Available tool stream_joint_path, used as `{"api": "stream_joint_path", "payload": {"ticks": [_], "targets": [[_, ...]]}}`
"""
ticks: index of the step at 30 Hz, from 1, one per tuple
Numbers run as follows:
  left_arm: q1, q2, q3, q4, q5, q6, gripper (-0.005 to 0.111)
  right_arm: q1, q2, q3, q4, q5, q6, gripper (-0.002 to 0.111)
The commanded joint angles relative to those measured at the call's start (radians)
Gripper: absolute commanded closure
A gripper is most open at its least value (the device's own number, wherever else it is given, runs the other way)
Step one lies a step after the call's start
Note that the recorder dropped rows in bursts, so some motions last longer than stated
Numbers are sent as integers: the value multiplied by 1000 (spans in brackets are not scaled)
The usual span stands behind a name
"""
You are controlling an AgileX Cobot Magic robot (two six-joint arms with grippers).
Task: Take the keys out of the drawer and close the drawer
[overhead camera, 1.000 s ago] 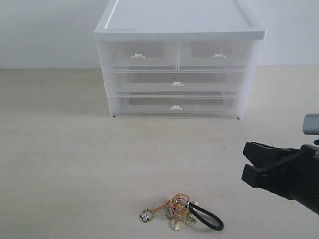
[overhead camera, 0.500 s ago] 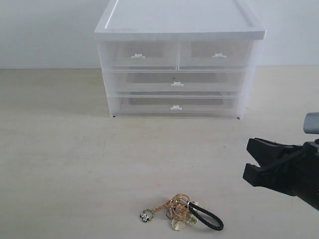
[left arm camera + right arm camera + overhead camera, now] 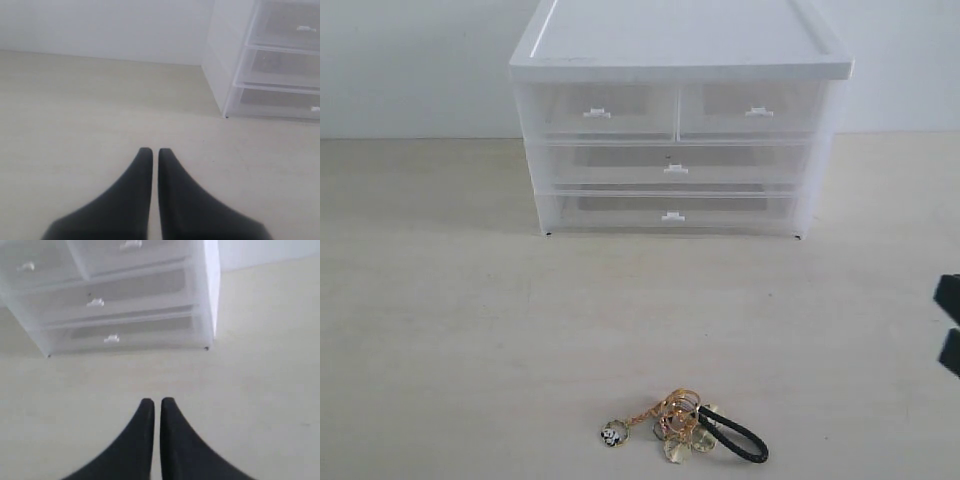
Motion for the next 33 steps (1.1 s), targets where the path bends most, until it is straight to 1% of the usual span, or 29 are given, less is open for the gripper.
{"api": "stream_joint_path", "payload": {"ticks": [1, 3, 6, 9, 13, 17, 21, 26, 33], "targets": [[3, -3, 2, 4, -13, -10, 103, -127, -248, 3, -4, 175, -82, 108], [3, -3, 2, 4, -13, -10, 103, -193, -351, 5, -4, 233, -91, 108], [3, -3, 2, 4, -13, -10, 103, -259, -462, 18, -4, 278, -98, 108], [3, -3, 2, 4, -13, -10, 103, -306, -522, 53, -1, 281, -100, 108], [3, -3, 2, 4, -13, -10, 103, -362, -591, 95, -1, 236, -101, 108], [3, -3, 2, 4, -13, -10, 103, -405, -632, 95, -1, 286, -123, 108], [3, -3, 2, 4, -13, -10, 103, -414, -632, 95, 5, 320, -178, 108], [3, -3, 2, 4, -13, -10, 103, -414, -632, 95, -8, 440, -289, 108], [3, -3, 2, 4, -13, -10, 103, -412, -632, 95, -35, 482, -274, 108]]}}
